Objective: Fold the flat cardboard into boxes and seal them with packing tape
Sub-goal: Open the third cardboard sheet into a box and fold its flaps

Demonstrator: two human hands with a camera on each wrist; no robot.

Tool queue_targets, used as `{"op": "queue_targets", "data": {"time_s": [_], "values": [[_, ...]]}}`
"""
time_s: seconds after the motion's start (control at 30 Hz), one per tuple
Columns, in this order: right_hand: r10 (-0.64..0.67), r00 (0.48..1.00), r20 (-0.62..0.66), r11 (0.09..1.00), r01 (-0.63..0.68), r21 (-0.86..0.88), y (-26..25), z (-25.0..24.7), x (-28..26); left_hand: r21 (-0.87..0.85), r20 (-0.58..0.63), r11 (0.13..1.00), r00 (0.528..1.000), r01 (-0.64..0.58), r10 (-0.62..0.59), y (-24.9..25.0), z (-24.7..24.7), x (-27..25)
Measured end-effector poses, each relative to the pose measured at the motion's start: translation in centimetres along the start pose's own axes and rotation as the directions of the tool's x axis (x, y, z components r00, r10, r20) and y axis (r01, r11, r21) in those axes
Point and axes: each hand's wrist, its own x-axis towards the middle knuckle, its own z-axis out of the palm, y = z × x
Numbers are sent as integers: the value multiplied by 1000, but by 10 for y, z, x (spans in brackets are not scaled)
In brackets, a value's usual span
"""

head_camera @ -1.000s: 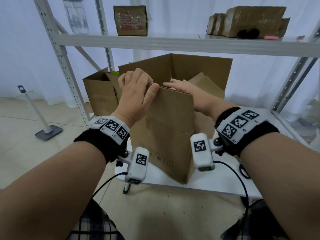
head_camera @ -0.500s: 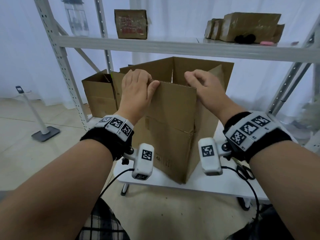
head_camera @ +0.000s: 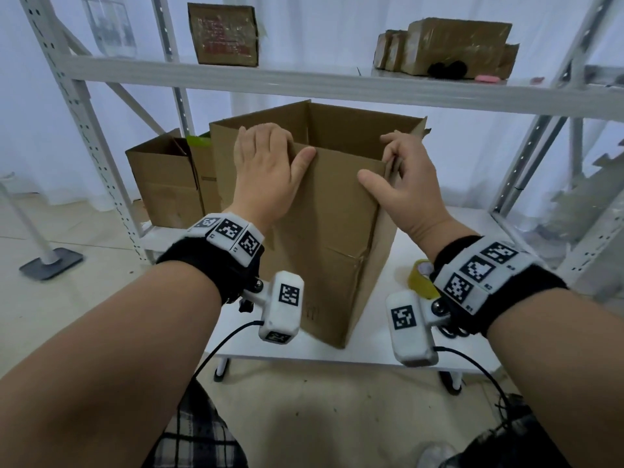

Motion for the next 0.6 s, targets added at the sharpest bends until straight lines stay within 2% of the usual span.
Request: {"op": "queue_targets", "data": {"time_s": [0.1,0.17,0.23,0.3,0.4,0.5,0.53,0.6], "values": [[71,997,-11,994,-70,80,-1,4,-1,65,-48,998,999,-14,17,3,-8,-2],[125,991,-46,989,-121,81,1,2,3,127,-61,989,995,-73,81,6,-12,-1],[160,980,-116,986,-154,58,10,0,7,159,-34,982,993,-105,112,4,-14,1],[221,958,-183,975,-222,18,20,-2,10,205,11,977,998,-66,65,-8,-15,1],[279,932,-230,948,-306,-89,28,-4,11,277,102,960,992,39,-69,-35,-16,-5],[285,935,-211,937,-318,-144,21,-3,16,260,224,963,966,72,-133,-41,-17,-15],[284,941,-186,936,-314,-160,16,0,17,241,284,970,952,44,-114,-35,-16,-17],[276,951,-137,938,-298,-177,8,9,18,202,448,971,894,-132,29,-19,-9,-21]]}}
